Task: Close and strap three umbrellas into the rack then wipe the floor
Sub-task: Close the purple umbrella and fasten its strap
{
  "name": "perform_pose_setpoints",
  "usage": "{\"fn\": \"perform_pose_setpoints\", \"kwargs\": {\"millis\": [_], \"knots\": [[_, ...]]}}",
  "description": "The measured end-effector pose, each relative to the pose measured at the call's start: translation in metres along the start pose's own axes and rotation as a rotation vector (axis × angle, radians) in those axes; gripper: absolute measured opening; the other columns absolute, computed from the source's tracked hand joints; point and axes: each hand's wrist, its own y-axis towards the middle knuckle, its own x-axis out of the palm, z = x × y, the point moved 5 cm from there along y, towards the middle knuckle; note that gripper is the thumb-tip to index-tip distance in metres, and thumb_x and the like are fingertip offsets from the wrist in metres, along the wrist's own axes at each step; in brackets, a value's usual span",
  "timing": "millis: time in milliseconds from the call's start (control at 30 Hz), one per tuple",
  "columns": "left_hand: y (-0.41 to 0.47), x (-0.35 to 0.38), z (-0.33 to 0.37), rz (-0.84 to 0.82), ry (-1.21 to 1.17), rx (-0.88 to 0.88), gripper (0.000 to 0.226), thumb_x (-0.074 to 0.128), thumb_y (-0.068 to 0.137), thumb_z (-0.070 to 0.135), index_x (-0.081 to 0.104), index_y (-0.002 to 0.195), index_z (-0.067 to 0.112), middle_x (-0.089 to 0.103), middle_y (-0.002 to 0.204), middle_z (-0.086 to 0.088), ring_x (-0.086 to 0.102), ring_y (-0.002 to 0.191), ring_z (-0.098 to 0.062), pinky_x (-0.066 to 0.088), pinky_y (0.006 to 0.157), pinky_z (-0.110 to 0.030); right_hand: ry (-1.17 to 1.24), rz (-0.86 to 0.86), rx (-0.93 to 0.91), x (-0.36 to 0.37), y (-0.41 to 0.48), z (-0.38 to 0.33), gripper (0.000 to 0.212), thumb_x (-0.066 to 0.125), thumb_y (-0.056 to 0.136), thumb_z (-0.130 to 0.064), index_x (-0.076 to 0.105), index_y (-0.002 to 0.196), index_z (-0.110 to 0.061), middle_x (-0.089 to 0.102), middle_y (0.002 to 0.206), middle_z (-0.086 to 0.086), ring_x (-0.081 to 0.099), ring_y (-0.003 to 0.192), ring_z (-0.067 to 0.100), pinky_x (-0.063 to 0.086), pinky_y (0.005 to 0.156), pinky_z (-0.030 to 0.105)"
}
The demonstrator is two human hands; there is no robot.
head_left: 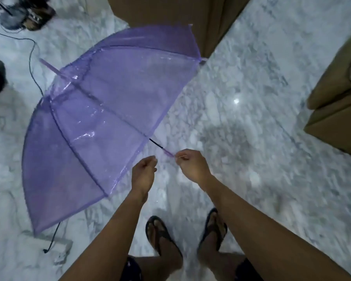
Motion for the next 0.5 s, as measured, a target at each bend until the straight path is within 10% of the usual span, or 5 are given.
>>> {"fn": "perform_pose_setpoints", "kwargs": {"millis": [100, 333, 500], "knots": [[0.102, 0.021, -0.026, 0.085, -0.101, 0.012, 0.036, 0.060, 0.098, 0.028, 0.060, 0.133, 0.017, 0.064, 0.128, -0.002, 0.064, 0.101, -0.015, 0.049, 0.084, -0.030, -0.025, -0.019, -0.080, 0.043, 0.099, 0.035, 0.012, 0.061, 0.095, -0.026, 0.072, 0.093, -0.031, 0.072, 0.089, -0.009, 0.069, 0.083, 0.016, 0.050, 0.068, 0.023], [0.270, 0.030, -0.056, 0.211, -0.237, 0.166, 0.056, 0.044, 0.105, 0.032, 0.025, 0.156, 0.024, 0.040, 0.153, 0.002, 0.038, 0.143, -0.023, 0.031, 0.109, -0.033, -0.100, -0.197, -0.264, 0.147, 0.254, 0.084, 0.038, 0.051, 0.102, -0.023, 0.056, 0.139, -0.020, 0.062, 0.137, 0.004, 0.062, 0.121, 0.026, 0.049, 0.102, 0.035], [0.287, 0.017, -0.037, 0.194, -0.391, 0.403, 0.020, 0.041, 0.107, 0.017, 0.053, 0.122, 0.018, 0.066, 0.098, -0.006, 0.069, 0.087, -0.023, 0.053, 0.080, -0.032, -0.115, -0.265, -0.407, 0.179, 0.274, 0.080, 0.021, 0.050, 0.102, -0.026, 0.061, 0.119, -0.020, 0.068, 0.098, 0.005, 0.065, 0.086, 0.027, 0.053, 0.079, 0.039]]}}
